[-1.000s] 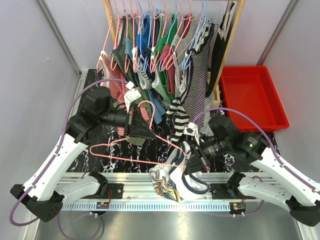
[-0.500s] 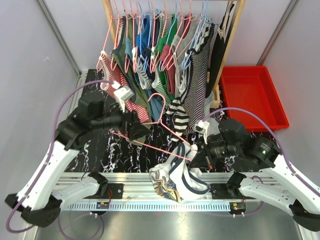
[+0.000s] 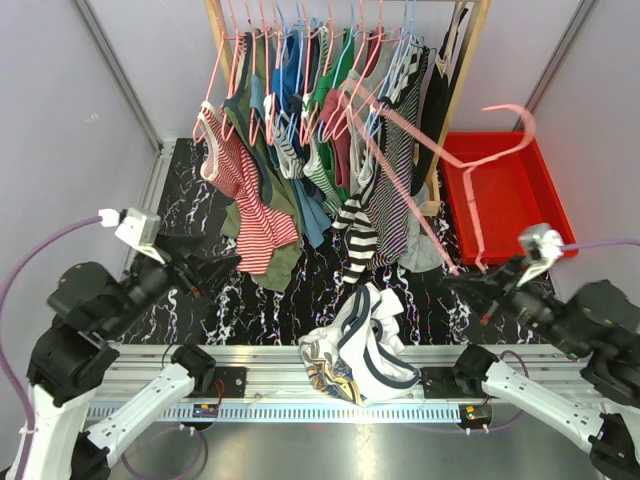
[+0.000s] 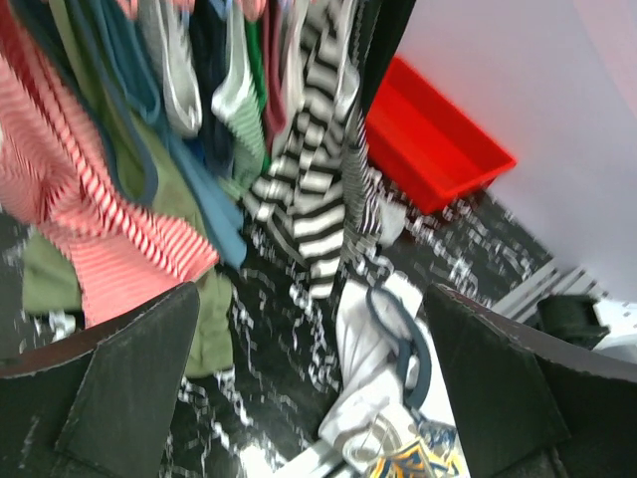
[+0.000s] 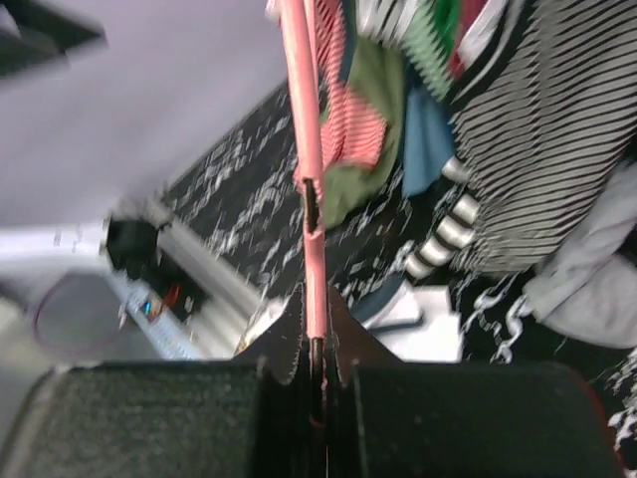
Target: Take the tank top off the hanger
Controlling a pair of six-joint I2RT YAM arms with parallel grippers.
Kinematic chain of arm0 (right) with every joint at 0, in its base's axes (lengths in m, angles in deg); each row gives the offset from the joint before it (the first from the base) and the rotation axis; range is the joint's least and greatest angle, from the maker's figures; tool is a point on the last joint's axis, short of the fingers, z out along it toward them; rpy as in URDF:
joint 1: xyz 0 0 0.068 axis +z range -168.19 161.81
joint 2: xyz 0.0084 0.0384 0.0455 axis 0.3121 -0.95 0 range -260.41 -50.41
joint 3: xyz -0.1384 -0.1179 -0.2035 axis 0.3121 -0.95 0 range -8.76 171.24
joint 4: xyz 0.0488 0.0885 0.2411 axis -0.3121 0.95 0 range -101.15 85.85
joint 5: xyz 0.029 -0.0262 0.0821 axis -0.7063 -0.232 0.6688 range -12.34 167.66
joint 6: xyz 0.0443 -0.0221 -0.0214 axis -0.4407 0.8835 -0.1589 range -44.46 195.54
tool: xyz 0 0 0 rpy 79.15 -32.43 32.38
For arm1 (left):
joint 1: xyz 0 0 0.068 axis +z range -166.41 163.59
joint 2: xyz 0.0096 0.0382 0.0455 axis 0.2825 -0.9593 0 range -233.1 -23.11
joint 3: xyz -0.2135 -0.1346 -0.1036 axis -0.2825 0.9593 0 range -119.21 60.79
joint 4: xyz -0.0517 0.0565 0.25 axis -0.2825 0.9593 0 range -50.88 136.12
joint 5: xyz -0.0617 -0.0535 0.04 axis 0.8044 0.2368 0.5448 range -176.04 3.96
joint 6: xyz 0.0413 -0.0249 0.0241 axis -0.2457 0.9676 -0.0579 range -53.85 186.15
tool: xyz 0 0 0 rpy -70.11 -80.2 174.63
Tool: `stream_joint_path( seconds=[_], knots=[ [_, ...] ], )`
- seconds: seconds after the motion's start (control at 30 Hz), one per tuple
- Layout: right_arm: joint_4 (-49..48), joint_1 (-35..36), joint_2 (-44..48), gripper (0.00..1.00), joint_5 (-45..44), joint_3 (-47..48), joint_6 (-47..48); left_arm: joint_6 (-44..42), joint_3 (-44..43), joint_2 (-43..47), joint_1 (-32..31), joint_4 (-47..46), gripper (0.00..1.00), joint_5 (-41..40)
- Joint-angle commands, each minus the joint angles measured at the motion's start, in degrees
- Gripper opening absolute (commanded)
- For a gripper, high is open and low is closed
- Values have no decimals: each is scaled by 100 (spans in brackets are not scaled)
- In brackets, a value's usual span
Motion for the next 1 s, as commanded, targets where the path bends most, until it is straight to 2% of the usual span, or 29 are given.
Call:
stream_joint_path(
  seconds=[0.0, 0.13, 0.33, 0.53, 0.7, 0.97],
  knots=[
    [-783, 14, 44, 0, -1340, 141, 212, 157, 426, 44, 4, 42, 99, -163],
    [-916, 14, -306, 0, -2623, 326, -111, 175, 523, 176, 13, 78, 99, -84],
    [-881, 14, -1203, 0, -3625, 361, -788, 157, 664, 238, 4, 78, 99, -5],
    [-767, 14, -1923, 0, -4347, 352, -1280, 122, 804, 317, 4, 104, 99, -13],
    [-293, 14, -2574, 0, -4821, 686, -1685, 113, 892, 308, 4, 43, 99, 22],
    [-239, 14, -3610, 0, -5226, 967, -1757, 87, 1050, 361, 4, -63, 99, 48]
  ],
)
